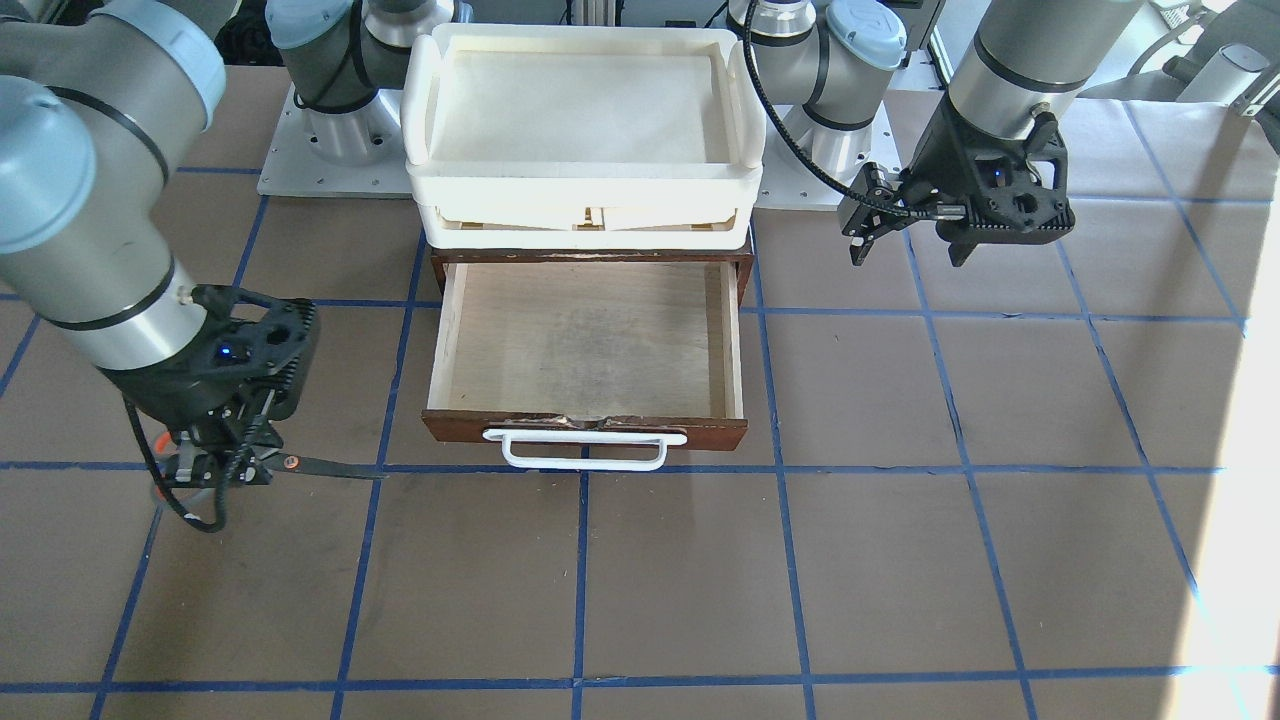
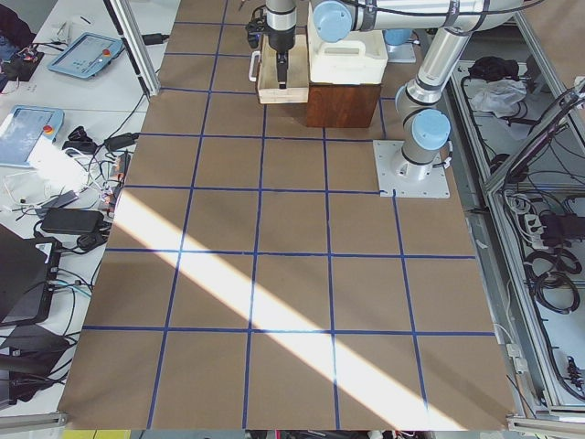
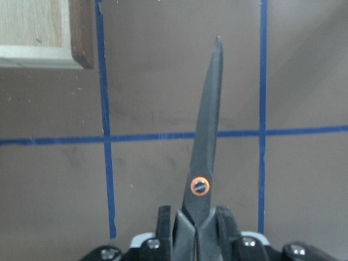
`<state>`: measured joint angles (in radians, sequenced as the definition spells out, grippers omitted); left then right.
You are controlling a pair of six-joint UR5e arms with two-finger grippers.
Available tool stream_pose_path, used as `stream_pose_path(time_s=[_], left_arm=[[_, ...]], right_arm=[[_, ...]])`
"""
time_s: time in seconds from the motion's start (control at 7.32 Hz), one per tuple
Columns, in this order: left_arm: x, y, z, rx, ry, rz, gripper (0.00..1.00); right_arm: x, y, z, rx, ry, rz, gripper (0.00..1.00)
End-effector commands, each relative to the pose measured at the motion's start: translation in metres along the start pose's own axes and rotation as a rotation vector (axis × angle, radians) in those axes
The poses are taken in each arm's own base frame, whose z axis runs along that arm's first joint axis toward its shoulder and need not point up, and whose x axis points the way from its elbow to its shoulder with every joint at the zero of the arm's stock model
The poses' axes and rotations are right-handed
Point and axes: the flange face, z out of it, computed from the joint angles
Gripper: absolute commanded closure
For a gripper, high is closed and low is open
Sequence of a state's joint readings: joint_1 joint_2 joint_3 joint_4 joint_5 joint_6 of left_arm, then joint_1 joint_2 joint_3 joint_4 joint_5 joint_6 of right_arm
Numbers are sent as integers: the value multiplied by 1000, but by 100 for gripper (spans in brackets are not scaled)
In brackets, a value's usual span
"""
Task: Put scissors in drawer and close it
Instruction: 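Lift the scissors with the right gripper and carry them over the drawer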
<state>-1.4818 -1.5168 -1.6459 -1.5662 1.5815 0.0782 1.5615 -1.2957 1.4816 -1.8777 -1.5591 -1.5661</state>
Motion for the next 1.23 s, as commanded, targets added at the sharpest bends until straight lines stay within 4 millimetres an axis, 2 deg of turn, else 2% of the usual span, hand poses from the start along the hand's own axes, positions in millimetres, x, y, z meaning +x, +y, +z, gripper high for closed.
stream_pose_path(time_s=[0.0,0.27,0.41,0.55,0.82,1.09], left_arm=[[0,0,-1,1,0,0,0],[0,0,-1,1,0,0,0],[0,0,-1,1,-2,0,0],[0,0,-1,1,0,0,0],[0,0,-1,1,0,0,0],[0,0,-1,3,1,0,0]], right_arm=[[-38,-114,-3,-61,16,-56,100],[-67,-166,3,-40,-8,-120,100],[-88,-197,10,-37,-17,-150,100],[-99,-209,18,-39,-33,-86,100],[-109,-214,29,-25,-67,56,100],[-123,-232,33,-23,-79,72,100]])
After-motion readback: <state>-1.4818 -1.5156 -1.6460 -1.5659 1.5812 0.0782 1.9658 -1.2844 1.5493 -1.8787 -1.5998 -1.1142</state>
